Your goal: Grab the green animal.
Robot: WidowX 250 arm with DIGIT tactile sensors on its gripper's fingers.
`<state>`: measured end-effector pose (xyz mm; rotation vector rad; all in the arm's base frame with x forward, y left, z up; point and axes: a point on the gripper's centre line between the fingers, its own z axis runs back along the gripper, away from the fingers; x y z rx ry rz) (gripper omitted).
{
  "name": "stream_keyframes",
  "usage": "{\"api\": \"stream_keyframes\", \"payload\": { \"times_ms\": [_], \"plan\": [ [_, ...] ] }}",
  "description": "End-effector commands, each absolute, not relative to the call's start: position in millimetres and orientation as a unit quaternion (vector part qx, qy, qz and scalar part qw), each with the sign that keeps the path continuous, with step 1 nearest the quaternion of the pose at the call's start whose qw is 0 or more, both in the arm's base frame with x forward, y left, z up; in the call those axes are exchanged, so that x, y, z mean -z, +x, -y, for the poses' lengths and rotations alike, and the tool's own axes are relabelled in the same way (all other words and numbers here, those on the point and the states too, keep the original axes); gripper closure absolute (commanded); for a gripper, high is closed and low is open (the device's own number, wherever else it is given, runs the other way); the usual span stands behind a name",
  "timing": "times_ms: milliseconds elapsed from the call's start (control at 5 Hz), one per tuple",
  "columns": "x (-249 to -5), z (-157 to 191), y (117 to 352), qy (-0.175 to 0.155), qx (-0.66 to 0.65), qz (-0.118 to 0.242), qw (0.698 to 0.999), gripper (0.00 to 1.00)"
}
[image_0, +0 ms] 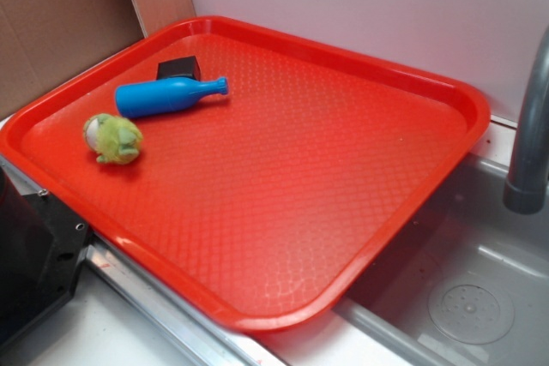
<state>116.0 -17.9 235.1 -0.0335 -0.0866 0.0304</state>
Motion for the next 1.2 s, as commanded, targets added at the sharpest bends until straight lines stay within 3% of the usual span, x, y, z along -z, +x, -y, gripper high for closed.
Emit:
{"api": "stream_keyframes", "payload": {
  "times_ms": [0,400,600,1000],
  "plan": [
    [-235.1,17.9,116.0,-0.017,-0.015,0.043,0.999,0.00],
    [-214.5,-8.1,138.5,-0.082,-0.221,0.020,0.972,0.00],
    [-196.0,-22.6,148.9,-0.069,-0.342,0.009,0.937,0.00],
    [-146.5,-49.4,153.1,-0.064,-0.566,-0.037,0.821,0.00]
  ]
}}
